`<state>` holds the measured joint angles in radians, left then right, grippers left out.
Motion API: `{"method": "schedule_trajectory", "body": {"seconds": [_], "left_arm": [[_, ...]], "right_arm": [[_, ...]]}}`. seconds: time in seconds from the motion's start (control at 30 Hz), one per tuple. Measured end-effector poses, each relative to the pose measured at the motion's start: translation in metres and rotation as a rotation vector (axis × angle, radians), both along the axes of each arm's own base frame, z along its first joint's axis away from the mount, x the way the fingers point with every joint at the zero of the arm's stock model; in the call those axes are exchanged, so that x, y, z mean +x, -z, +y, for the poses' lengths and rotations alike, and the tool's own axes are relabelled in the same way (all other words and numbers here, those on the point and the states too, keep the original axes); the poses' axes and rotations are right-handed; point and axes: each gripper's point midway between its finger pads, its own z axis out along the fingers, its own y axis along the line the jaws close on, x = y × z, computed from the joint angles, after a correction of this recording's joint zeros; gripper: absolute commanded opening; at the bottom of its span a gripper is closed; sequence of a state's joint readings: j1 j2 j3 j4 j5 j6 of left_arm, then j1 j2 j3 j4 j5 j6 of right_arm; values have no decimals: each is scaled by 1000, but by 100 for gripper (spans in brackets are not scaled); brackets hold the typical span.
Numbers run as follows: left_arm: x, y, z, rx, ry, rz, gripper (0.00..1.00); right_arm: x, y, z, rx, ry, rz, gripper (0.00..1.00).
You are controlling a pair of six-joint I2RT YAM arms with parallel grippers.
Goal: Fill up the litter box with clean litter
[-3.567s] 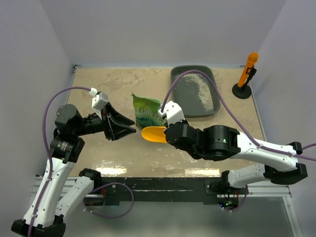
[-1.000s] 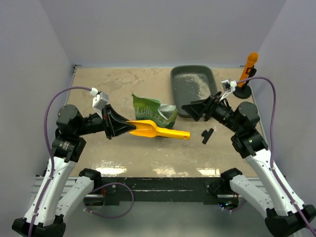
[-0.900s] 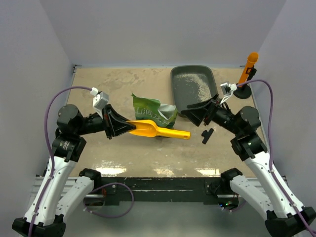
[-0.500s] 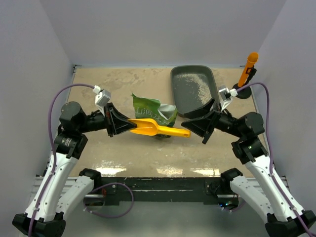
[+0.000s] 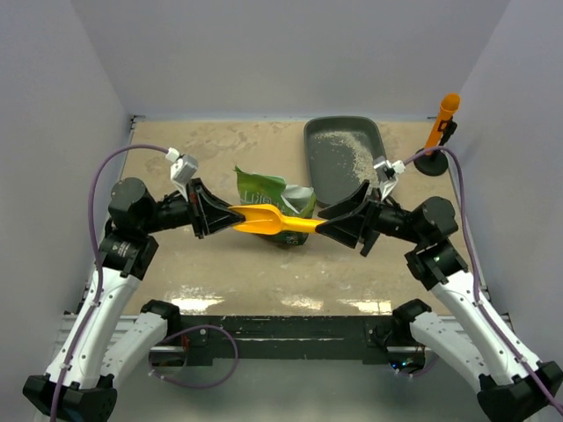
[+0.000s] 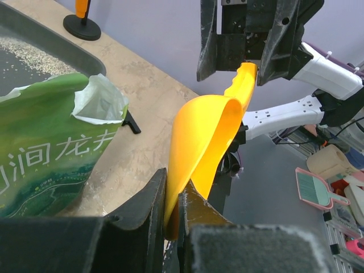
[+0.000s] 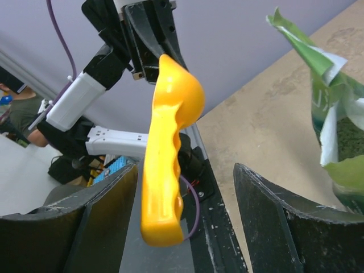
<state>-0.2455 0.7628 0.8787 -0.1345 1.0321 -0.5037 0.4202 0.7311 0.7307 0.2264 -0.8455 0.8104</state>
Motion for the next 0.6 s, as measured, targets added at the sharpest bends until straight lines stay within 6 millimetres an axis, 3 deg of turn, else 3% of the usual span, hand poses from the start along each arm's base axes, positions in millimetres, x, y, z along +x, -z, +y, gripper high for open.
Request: {"method": "schedule_trajectory", "body": {"seconds": [0.27,0.6], "left_arm": [[8,5,-1,6,-19,24,0],[12,9,-1,12,-27,47,0]], "right_arm": [[-12,8,25,-9,-74,27,61],[-5,-2,25,-5,-26,-20,50]]}}
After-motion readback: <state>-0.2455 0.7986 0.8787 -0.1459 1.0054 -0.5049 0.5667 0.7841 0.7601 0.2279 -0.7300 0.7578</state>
